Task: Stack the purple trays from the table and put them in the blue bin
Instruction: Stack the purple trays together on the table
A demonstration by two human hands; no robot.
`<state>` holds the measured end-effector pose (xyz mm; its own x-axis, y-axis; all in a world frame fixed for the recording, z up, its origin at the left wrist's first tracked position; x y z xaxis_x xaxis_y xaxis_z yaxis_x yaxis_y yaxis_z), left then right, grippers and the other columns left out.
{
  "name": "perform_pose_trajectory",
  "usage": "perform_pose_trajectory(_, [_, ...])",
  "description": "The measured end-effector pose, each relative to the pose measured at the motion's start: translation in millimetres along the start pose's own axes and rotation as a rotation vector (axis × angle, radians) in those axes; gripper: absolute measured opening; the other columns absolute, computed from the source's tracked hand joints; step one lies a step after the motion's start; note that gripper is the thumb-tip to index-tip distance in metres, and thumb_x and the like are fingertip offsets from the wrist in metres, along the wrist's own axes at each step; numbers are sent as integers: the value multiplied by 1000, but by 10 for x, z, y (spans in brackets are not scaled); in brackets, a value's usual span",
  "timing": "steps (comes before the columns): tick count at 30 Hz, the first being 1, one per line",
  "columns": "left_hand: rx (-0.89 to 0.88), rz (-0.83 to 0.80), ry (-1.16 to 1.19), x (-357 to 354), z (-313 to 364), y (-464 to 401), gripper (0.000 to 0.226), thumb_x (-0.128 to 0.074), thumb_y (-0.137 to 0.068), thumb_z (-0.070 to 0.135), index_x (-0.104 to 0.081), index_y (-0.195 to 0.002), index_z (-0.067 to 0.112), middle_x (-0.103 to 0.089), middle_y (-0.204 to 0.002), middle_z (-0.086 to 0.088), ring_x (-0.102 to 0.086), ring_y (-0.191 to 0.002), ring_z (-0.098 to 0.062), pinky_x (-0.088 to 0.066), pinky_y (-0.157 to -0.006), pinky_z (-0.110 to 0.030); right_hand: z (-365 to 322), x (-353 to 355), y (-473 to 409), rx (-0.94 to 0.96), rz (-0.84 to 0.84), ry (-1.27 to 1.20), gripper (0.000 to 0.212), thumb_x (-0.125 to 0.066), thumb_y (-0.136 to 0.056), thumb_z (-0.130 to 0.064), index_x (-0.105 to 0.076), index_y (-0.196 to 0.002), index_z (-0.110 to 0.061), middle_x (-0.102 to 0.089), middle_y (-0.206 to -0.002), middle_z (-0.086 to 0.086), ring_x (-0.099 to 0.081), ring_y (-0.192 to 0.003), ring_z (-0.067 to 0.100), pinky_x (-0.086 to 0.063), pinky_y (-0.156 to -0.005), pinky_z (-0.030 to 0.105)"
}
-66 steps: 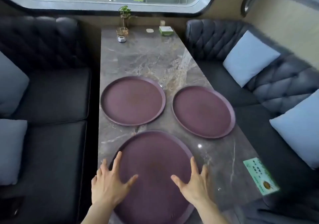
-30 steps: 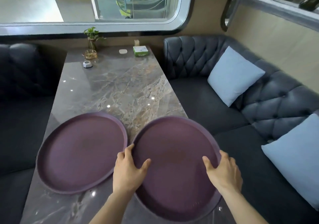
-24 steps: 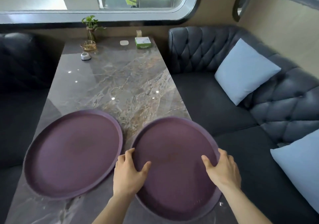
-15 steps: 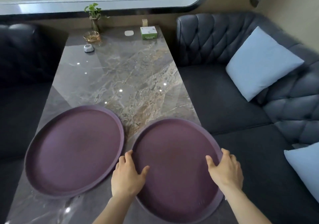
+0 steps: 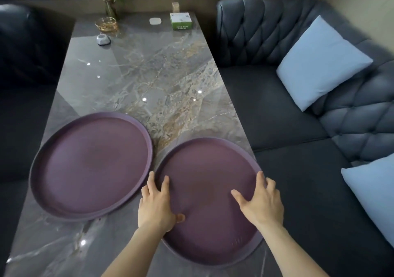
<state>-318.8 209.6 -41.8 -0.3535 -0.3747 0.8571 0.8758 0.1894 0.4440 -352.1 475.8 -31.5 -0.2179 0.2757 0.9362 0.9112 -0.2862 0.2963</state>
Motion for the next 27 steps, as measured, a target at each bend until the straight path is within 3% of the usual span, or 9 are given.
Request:
perform_pose_trajectory(4, [5,17,22,-63,-333,324,124,-85,-59,54,-11,-155,30,17,-163,-8,-12,-147,-31,-36,-112,-42,-58,-187,464,17,1,103,112,-52,-74,-82,-15,-156,-16,-33,-146,15,-47,-125,34,-53,-92,41])
perform_pose_trajectory(9, [-26,33,31,-137,-814,798,123,-84,-60,55,-11,-155,32,18,-163,-6,-12,-146,-29,-37,-112,-40,-158,-419,1098,9,6,191,115,-52,-70,-85,-22,-155,-13,-38,-133,14,-52,-111,32,-54,-86,39])
perform_pose_trajectory(14, [-35,31,4,-175,-1256,1228,125,-82,-61,56,-5,-156,31,21,-162,-8,-13,-146,-28,-37,-111,-36,-247,-613,1716,-5,-1,225,114,-64,-62,-82,-44,-148,-10,-49,-122,18,-61,-99,35,-54,-81,43])
perform_pose_trajectory(18, [-30,29,25,-189,-1623,1498,128,-83,-58,55,-5,-156,32,21,-163,-6,-15,-146,-28,-37,-111,-37,-306,-869,2130,-22,-63,223,106,-83,-42,-73,-69,-121,-3,-55,-109,23,-61,-75,42,-55,-59,44])
perform_pose_trajectory(20, [-38,33,34,-204,-1773,1583,127,-82,-56,56,-7,-156,33,20,-163,-5,-18,-145,-27,-40,-109,-35,-373,-978,2240,-31,-43,234,108,-87,-38,-70,-70,-120,-2,-52,-117,26,-61,-77,44,-56,-59,47])
perform_pose_trajectory(22, [-41,39,29,-193,-1912,1668,119,-77,-59,60,-10,-155,37,17,-164,-2,-21,-146,-23,-42,-106,-33,-528,-909,2377,-80,-96,273,108,-73,-52,-78,-58,-137,-12,-44,-133,20,-60,-98,40,-56,-76,46])
perform_pose_trajectory(23, [-41,55,41,-172,-1966,1689,111,-73,-61,62,-17,-153,39,8,-166,2,-26,-145,-21,-44,-103,-33,-599,-834,2411,-101,-87,296,103,-63,-61,-82,-51,-143,-20,-41,-138,14,-56,-111,34,-53,-86,44])
perform_pose_trajectory(25, [-35,172,164,-84,-2075,1660,81,-71,-65,62,-44,-139,40,-34,-157,7,-52,-129,-19,-51,-90,-35,-720,-688,2335,-97,-28,267,86,-54,-72,-80,-50,-140,-27,-42,-138,9,-49,-124,28,-46,-97,40])
perform_pose_trajectory(27, [68,320,327,70,-2229,1524,43,-71,-73,56,-59,-110,39,-67,-118,12,-69,-101,-20,-53,-73,-37,-839,-554,2140,-48,5,166,68,-58,-78,-70,-59,-130,-25,-48,-133,7,-54,-120,28,-49,-95,42])
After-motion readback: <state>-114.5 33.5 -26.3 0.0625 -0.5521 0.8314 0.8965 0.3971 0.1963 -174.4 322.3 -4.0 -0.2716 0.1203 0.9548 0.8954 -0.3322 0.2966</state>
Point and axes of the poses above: each hand's wrist, its own y-axis away from the middle knuckle, its own x-axis out of the back of the hand, z = x × y, the point moved 2 cm from there along -y, towards the middle knuckle
